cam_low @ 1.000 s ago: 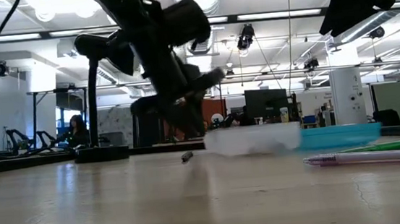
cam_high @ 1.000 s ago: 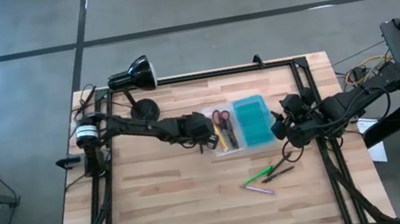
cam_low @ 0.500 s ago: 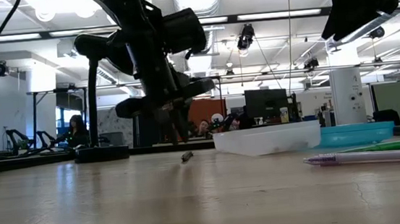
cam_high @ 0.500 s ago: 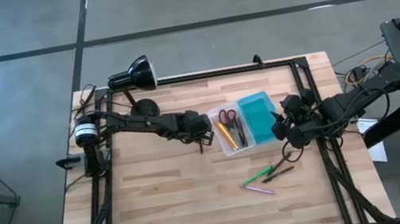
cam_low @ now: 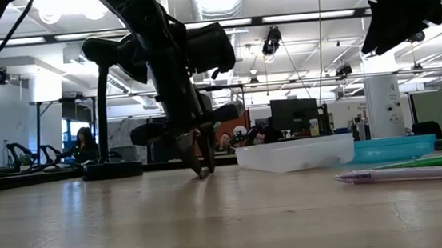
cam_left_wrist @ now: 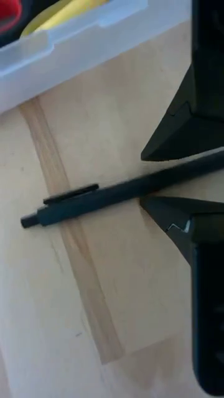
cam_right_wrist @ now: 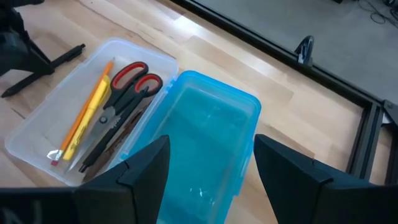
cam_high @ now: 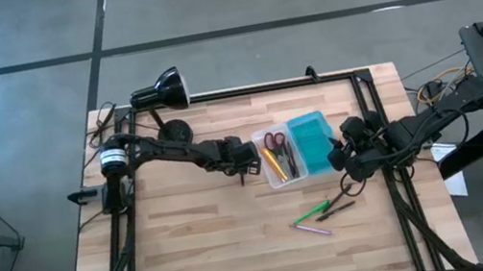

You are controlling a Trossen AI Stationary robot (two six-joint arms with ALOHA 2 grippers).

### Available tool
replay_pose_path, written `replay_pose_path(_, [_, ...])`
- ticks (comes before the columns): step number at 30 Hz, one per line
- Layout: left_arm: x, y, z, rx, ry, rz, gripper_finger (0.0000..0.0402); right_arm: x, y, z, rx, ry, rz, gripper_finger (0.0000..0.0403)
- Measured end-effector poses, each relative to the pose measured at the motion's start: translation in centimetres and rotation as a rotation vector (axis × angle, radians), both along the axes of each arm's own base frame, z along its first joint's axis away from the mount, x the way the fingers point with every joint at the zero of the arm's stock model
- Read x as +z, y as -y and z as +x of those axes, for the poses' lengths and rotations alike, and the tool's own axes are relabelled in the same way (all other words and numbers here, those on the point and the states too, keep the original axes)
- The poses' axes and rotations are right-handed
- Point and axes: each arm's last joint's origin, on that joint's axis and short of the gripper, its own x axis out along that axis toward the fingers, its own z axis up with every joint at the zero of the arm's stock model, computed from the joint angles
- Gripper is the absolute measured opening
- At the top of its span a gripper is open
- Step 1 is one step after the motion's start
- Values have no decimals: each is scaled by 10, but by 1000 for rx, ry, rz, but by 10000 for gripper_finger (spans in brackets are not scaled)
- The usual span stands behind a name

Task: Pick & place school supplies into a supply box
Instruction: Put the black pen into the blue supply box

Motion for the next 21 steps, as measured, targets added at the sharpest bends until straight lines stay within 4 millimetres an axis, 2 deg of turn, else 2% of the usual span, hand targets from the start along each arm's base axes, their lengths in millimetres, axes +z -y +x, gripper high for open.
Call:
replay_pose_path(8, [-11, 0, -3, -41, -95, 50, 81, 0, 0, 0, 2, -5, 10, 224])
replay_pose_path(13, [-13, -1, -8, -60, -158, 73, 23, 0, 0, 0, 4, -6, 9, 224])
replay_pose_path(16, [-14, -1, -7, -64, -145, 64, 14, 0, 0, 0, 2, -4, 11, 224])
replay_pose_path(21, [8, 0, 5, -40, 20, 15, 12, 0, 0, 0, -27, 24, 31, 224])
